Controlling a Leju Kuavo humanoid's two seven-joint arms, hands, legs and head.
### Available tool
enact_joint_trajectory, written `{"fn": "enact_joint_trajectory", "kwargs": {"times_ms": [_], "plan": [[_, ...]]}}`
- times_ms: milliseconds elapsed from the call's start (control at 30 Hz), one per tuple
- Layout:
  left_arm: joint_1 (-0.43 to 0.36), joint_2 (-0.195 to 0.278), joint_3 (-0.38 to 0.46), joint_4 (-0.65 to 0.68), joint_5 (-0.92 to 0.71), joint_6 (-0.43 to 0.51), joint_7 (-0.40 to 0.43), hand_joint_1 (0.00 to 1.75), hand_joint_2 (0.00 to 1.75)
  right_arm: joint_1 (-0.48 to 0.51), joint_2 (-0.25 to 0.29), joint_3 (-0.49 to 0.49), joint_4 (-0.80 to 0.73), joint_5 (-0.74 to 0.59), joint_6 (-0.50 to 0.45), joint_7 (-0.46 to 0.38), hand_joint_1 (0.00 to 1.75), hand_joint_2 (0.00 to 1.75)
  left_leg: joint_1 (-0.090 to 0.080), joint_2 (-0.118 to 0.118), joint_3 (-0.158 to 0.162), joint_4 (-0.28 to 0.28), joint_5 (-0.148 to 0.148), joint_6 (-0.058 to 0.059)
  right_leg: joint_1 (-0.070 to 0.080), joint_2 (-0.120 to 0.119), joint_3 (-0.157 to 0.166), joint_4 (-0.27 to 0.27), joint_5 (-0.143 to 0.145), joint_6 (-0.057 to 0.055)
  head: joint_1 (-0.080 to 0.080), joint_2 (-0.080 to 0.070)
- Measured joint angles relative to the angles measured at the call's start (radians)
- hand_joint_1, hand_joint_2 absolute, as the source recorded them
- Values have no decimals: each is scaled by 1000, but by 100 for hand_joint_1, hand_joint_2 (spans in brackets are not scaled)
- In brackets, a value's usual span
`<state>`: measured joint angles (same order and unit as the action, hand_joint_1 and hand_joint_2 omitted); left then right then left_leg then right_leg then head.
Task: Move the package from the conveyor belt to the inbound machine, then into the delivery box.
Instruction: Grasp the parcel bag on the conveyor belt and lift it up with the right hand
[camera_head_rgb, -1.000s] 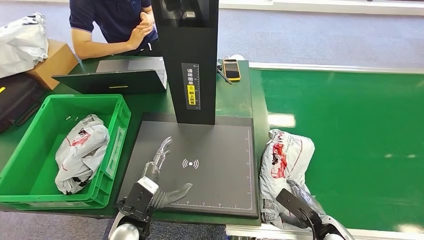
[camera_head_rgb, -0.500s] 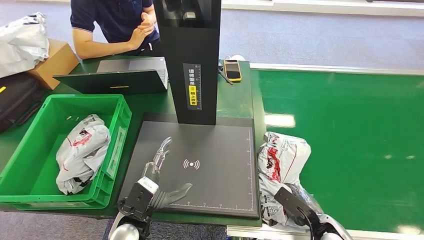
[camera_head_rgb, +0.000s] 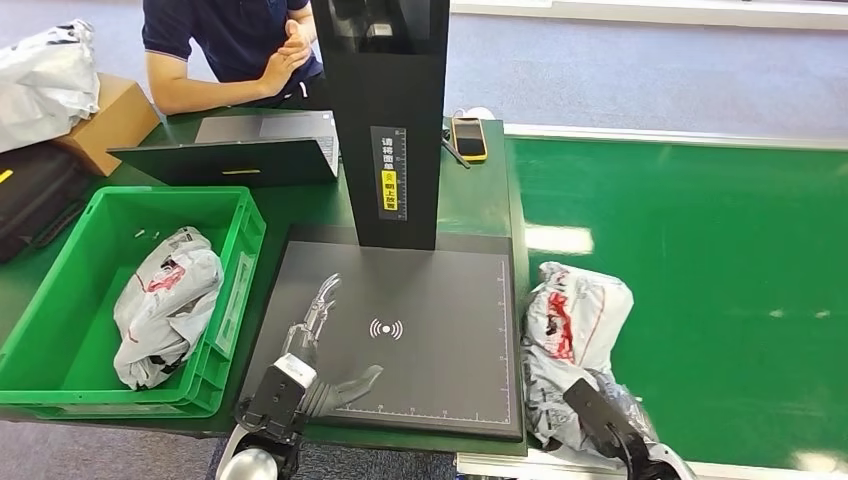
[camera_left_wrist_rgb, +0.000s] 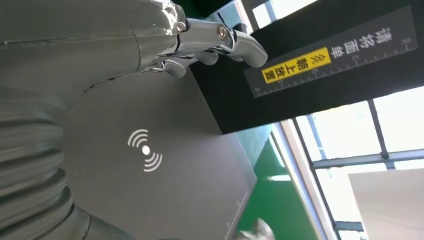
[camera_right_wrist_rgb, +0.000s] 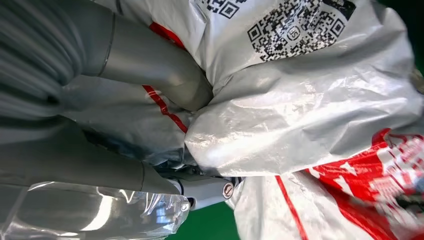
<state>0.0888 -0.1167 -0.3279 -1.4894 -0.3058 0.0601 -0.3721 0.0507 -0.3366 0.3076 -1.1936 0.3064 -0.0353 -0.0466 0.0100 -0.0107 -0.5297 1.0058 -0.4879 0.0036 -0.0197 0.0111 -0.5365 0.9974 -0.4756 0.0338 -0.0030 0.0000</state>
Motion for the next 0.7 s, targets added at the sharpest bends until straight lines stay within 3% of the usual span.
{"fn": "enact_joint_trajectory", "kwargs": {"times_ms": [133, 267, 400, 533, 700], "plan": [[9, 0, 0, -7, -8, 18, 1, 0, 175, 6, 46, -196, -42, -58, -91, -113, 175, 175, -1, 1, -5, 0, 1, 1, -1, 1, -6, 0, 2, 2, 0, 0], [17, 0, 0, -11, -15, 48, 0, 0, 175, -7, 81, -429, -104, -239, -160, -263, 175, 175, -2, -2, -8, 0, 1, 2, -3, -2, -8, 0, 1, 2, 0, 0], [22, 0, 1, -21, -17, 73, -3, 0, 175, -43, 94, -629, -158, -394, -170, -336, 175, 175, -2, -2, -9, 0, 1, 2, -3, -2, -8, 0, 1, 2, 0, 0], [23, 0, 1, -24, -19, 84, -9, 0, 175, -73, 104, -728, -207, -455, -179, -372, 175, 175, -2, -1, -8, 0, 1, 2, -3, -2, -9, 0, 1, 2, 0, 0], [22, 0, 1, -25, -18, 87, -20, 0, 175, -70, 128, -765, -295, -497, -167, -415, 175, 175, -2, -1, -8, 0, 1, 2, -2, -1, -9, 1, 1, 2, 0, 0]]}}
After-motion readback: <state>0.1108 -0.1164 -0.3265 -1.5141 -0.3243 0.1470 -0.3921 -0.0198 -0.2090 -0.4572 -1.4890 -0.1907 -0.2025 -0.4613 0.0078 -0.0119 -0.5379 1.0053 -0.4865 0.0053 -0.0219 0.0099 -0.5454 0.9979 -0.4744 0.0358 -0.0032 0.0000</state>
